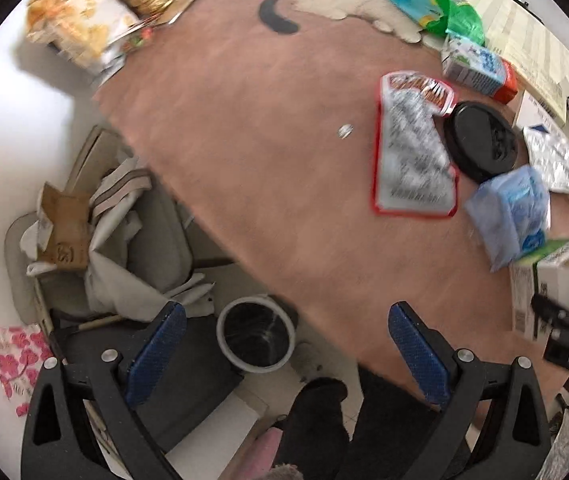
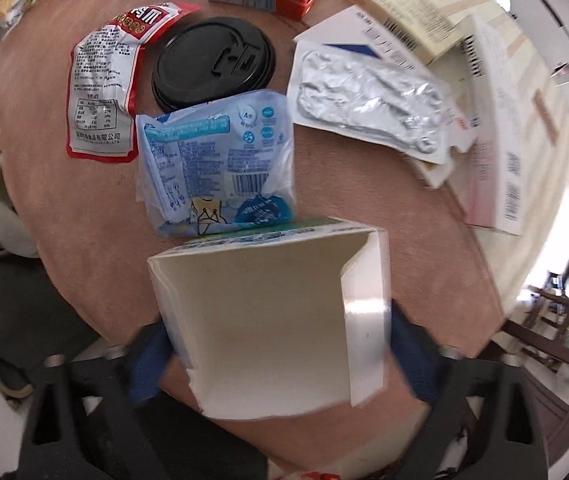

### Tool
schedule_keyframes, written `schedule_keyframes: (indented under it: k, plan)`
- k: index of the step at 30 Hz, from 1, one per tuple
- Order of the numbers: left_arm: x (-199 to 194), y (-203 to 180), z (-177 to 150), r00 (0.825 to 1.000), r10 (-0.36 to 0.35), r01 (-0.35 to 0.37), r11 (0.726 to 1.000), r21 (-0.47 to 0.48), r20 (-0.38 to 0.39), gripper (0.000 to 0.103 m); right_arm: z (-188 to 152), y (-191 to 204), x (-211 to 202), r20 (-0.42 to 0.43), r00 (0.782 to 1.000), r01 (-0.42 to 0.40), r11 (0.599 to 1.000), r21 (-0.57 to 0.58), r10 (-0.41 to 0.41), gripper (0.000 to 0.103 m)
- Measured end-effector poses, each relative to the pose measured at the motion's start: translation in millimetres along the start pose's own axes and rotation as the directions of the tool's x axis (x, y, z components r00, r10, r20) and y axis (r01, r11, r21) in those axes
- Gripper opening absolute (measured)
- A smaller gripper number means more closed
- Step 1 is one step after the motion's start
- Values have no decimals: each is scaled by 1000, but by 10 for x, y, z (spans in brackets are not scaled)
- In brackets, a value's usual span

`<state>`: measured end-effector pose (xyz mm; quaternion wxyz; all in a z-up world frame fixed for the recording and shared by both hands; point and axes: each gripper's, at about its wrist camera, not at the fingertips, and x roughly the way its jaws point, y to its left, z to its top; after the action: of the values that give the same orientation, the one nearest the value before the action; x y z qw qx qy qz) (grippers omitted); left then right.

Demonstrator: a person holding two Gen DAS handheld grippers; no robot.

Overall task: Collect trash
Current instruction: 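Grasp the white paper box with the right tool while the left tool grasps the red snack wrapper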

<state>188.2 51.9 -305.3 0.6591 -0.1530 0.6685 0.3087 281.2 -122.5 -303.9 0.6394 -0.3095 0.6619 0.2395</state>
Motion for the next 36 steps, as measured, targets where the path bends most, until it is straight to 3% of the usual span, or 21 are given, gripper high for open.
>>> schedule_keyframes:
  k: [4,9,10,13,14,21,31,36]
  plan:
    - [61,-222,422,996,-89,89,996,-4,19,103,7,-358,-59,10,999,-44,993,109,43,88]
    - [385,-537,955,979,-195,195,981,-19,-53,102,18,-893,-136,39,999,-12,968,249,2,88]
    - [450,-583,1028,976,-207,206,978,-21,-62,99,30,-958,-108,37,999,-8,964,265,-2,88]
    - [621,-721,1165,972,-217,218,976,-7,-86,68,78,-1136,13,27,1000,-7,950,311,-1,88]
    - [669,-749,1179,971,-218,218,976,-3,-96,56,98,-1178,54,28,1000,-11,948,318,2,88]
    - [476,-832,1091,975,-220,221,975,31,-34,36,255,-1298,100,29,1000,-22,945,326,13,87]
    - [-11,-833,968,973,-231,229,972,47,30,30,241,-1044,-322,92,995,-76,944,320,49,87]
    - [-191,-621,862,968,-246,245,969,36,53,28,270,-976,-524,127,991,-84,951,299,47,87]
